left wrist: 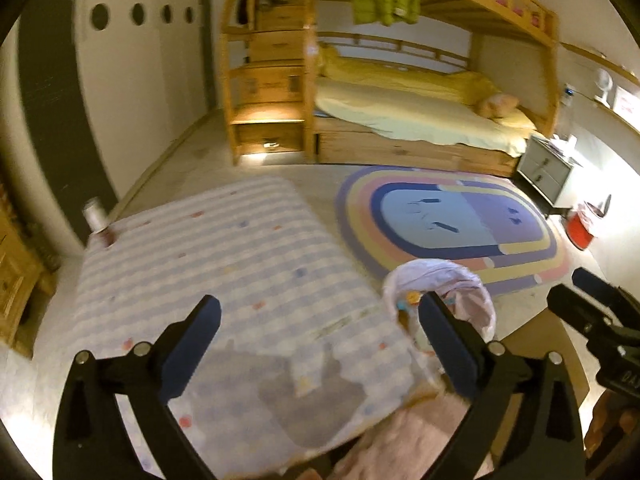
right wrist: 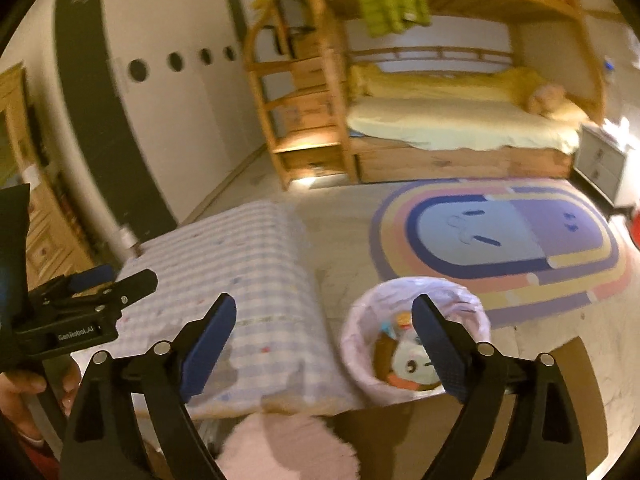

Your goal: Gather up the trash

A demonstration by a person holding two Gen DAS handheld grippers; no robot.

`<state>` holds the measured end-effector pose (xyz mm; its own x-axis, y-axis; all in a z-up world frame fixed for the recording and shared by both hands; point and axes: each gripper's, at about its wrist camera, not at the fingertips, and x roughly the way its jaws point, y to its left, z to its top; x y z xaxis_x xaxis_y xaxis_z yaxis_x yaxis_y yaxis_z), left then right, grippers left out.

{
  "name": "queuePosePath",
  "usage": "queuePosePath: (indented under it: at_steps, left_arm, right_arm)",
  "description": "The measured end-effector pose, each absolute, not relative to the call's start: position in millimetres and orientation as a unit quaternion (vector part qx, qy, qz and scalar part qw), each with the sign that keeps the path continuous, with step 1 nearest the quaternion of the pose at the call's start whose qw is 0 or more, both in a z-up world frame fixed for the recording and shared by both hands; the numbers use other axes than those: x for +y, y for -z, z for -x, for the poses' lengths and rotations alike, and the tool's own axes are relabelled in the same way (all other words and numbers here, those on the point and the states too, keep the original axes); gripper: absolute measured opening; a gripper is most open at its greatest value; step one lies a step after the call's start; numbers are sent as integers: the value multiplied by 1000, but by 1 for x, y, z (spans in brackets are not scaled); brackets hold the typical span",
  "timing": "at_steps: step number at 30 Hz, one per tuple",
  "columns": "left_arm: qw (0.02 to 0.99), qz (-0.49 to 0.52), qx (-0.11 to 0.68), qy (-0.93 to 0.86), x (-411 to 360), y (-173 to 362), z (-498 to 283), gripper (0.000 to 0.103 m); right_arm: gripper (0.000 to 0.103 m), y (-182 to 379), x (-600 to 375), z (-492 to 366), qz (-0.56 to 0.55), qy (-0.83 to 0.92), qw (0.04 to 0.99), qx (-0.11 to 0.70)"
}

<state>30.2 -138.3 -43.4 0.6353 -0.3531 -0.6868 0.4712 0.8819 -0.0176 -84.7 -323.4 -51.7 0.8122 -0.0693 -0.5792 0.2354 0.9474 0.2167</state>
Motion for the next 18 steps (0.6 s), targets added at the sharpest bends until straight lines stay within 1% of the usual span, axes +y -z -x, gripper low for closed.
queuePosePath:
  at_steps: [5, 9, 12, 18]
  left_arm:
    - [910, -74, 368, 178, -86, 35, -14, 96]
    - [921, -70, 370, 104, -41, 24, 5, 96]
    - [916, -72, 388, 75, -18, 18, 17, 96]
    - [919, -90, 384, 32, 15, 11, 45, 96]
  right_arm:
    - [92, 29, -283, 88, -130, 24, 944, 302]
    - [94, 11, -241, 92, -88, -10, 949, 304]
    - [94, 4, -220, 95, -70, -30, 947, 311]
    - [94, -9, -190, 106, -39, -42, 944, 325]
